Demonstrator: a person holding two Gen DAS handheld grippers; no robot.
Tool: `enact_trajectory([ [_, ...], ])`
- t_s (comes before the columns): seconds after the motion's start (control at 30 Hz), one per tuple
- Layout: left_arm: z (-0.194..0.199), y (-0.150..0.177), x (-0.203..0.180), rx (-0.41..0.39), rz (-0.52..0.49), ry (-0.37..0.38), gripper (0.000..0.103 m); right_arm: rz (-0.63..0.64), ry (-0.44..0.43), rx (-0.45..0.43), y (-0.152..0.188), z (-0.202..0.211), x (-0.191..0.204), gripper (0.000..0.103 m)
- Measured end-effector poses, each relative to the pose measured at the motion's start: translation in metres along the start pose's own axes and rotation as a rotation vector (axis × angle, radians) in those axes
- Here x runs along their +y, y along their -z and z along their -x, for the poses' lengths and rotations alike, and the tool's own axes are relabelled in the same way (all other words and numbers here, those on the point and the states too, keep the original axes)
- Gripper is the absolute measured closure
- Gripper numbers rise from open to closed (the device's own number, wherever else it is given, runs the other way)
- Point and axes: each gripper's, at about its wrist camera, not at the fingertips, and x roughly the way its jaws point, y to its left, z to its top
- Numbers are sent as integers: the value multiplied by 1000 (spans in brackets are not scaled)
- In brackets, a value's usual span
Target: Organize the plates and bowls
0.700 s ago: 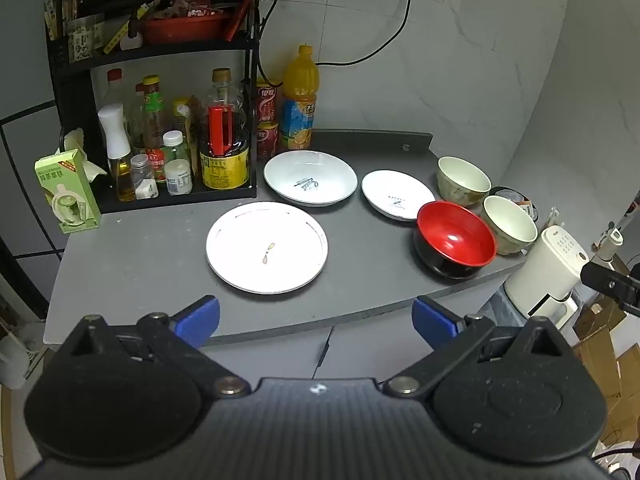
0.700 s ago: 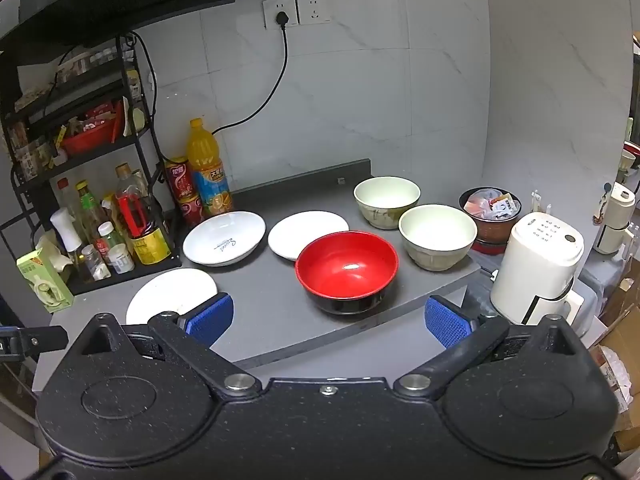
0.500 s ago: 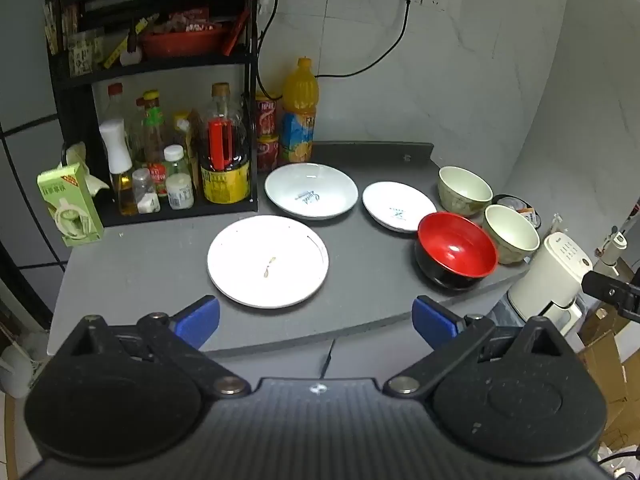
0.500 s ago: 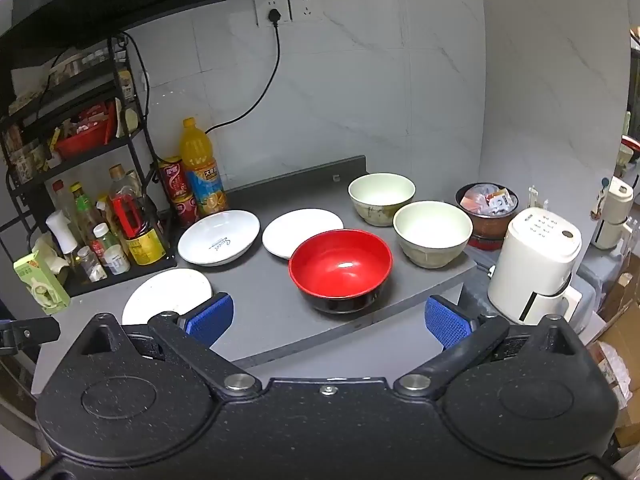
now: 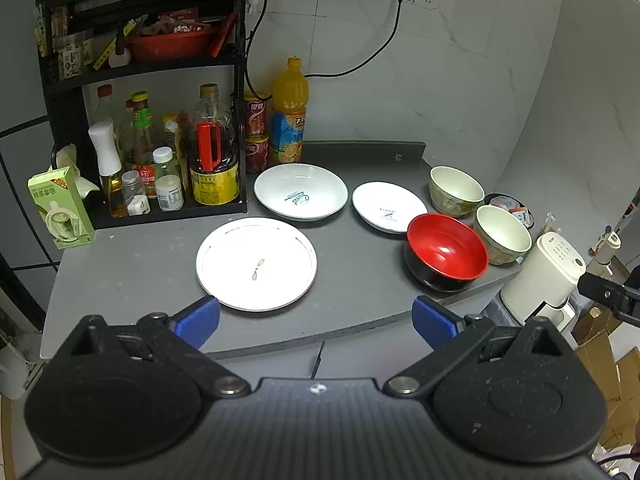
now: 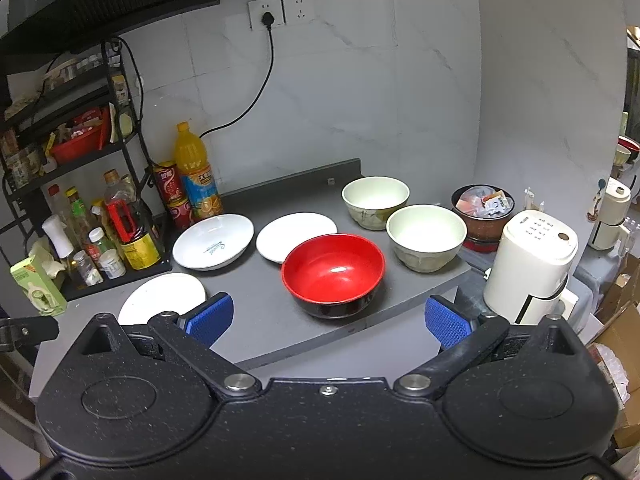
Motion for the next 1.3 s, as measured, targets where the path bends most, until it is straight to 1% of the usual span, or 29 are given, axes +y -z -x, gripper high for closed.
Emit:
enact_trajectory([
  [0.07,0,0,0,6,3,5,1,8,-14,-2,1,1,1,0],
  [0.47,-7,-5,-5,33,-4,10,1,25,-9,16,-1,-5,3,0],
  [0.9,-17,-15,0,43,0,6,1,22,-8,27,-6,-15,2,0],
  [1.1,-23,-19,1,41,-15,5,1,21,-20,23,-11,-21,0,0],
  [1.3,-28,-22,3,44,-25,-2,1,23,-12,27,-11,-27,-2,0],
])
